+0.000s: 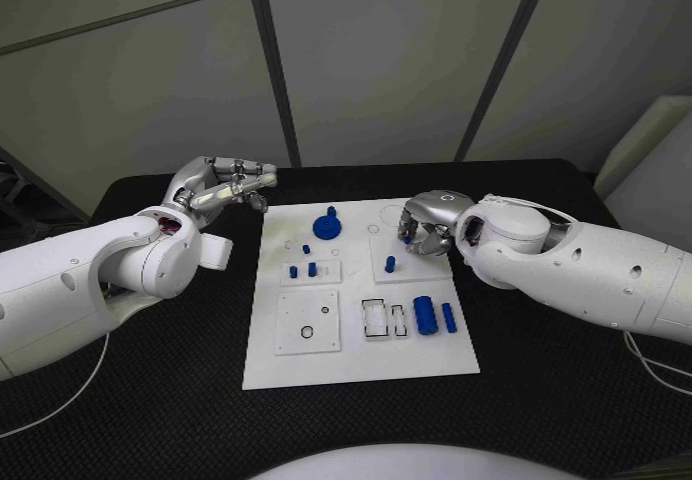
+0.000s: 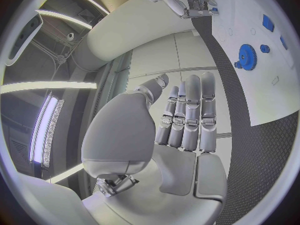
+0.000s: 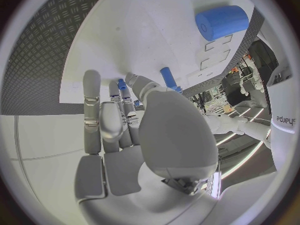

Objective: Assemble the parts on the task board

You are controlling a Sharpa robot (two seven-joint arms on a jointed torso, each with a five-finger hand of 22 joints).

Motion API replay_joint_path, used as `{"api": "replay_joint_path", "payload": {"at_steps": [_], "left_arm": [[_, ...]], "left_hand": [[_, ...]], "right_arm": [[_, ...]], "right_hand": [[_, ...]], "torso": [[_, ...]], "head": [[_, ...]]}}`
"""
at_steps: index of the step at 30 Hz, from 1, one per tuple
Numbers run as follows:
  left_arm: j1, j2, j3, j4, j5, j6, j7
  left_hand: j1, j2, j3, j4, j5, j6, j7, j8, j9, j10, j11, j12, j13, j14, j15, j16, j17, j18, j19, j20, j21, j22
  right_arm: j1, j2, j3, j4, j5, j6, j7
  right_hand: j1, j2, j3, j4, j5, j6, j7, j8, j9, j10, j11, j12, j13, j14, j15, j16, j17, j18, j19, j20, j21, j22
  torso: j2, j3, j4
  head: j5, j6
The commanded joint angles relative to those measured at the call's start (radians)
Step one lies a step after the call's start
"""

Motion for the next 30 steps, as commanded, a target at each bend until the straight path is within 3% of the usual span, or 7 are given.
{"api": "replay_joint_path", "payload": {"at_steps": [1, 8, 17, 24, 30], "left_arm": [[0.001, 0.001, 0.001, 0.000, 0.004, 0.003, 0.015], [0.001, 0.003, 0.001, -0.002, 0.004, 0.005, 0.012], [0.001, 0.004, 0.001, -0.004, 0.004, 0.009, 0.005], [0.001, 0.005, 0.001, -0.008, 0.004, 0.014, 0.001], [0.001, 0.006, 0.001, -0.014, 0.004, 0.017, 0.000]], "left_hand": [[0.001, 0.010, -0.005, -0.002, -0.003, 0.001, 0.005, -0.004, -0.001, -0.004, 0.000, 0.006, -0.001, 0.008, 0.001, -0.002, -0.001, -0.016, 0.006, -0.003, -0.005, -0.001], [0.001, 0.011, -0.006, -0.002, -0.003, 0.000, 0.005, -0.004, -0.001, -0.005, 0.001, 0.007, -0.001, 0.008, 0.002, -0.005, -0.003, -0.016, 0.006, -0.003, -0.006, -0.002], [0.004, 0.013, -0.006, -0.002, -0.003, -0.001, 0.007, -0.005, -0.001, -0.007, 0.001, 0.007, -0.001, 0.008, 0.002, -0.011, -0.006, -0.016, 0.005, -0.002, -0.009, -0.003], [0.007, 0.014, -0.006, -0.004, -0.003, -0.004, 0.008, -0.006, -0.001, -0.010, 0.003, 0.008, -0.002, 0.008, 0.003, -0.016, -0.009, -0.017, 0.005, -0.002, -0.012, -0.005], [0.001, 0.011, -0.014, -0.001, -0.004, -0.017, 0.015, -0.011, -0.002, -0.023, 0.009, 0.008, -0.002, 0.008, 0.008, -0.026, -0.015, -0.018, 0.002, 0.001, -0.020, -0.008]], "right_arm": [[-0.005, 0.003, -0.006, -0.001, -0.005, 0.016, 0.001], [-0.006, 0.005, -0.007, -0.001, -0.010, 0.019, -0.005], [-0.006, 0.003, -0.007, 0.001, -0.051, -0.038, -0.028], [-0.006, -0.001, -0.007, 0.012, -0.067, -0.125, -0.028], [-0.006, -0.016, -0.007, 0.041, -0.068, -0.167, -0.022]], "right_hand": [[-0.004, 0.004, 0.009, -0.001, -0.003, 0.008, 0.000, 0.001, 0.002, 0.012, 0.000, 0.002, -0.001, 0.039, -0.002, 0.009, 0.004, -0.003, -0.008, 0.002, 0.013, 0.008], [0.009, 0.034, 0.030, -0.014, -0.013, 0.052, -0.008, 0.018, 0.010, 0.058, -0.013, 0.016, 0.005, 0.048, -0.013, 0.055, 0.058, -0.014, 0.020, -0.004, 0.089, 0.098], [0.040, 0.079, 0.078, -0.056, -0.042, 0.094, -0.015, 0.031, 0.020, 0.111, -0.026, 0.019, 0.011, 0.047, -0.027, 0.081, 0.082, -0.020, 0.026, -0.019, 0.145, 0.155], [0.040, 0.072, 0.125, -0.091, -0.047, 0.091, -0.008, 0.019, 0.019, 0.115, -0.021, 0.000, 0.009, 0.040, -0.025, 0.073, 0.061, -0.029, 0.035, -0.021, 0.202, 0.220], [0.034, 0.065, 0.134, -0.100, -0.047, 0.091, -0.007, 0.015, 0.019, 0.115, -0.020, -0.003, 0.010, 0.039, -0.023, 0.073, 0.057, -0.031, 0.037, -0.020, 0.219, 0.237]], "torso": [[0.000, 0.0001, 0.0011], [0.000, 0.0004, 0.0004], [0.000, 0.0007, 0.0012], [0.000, 0.0005, 0.0003], [-0.002, -0.0002, 0.0002]], "head": [[-0.001, -0.001], [0.000, -0.002], [-0.002, -0.003], [-0.002, -0.004], [-0.004, -0.004]]}}
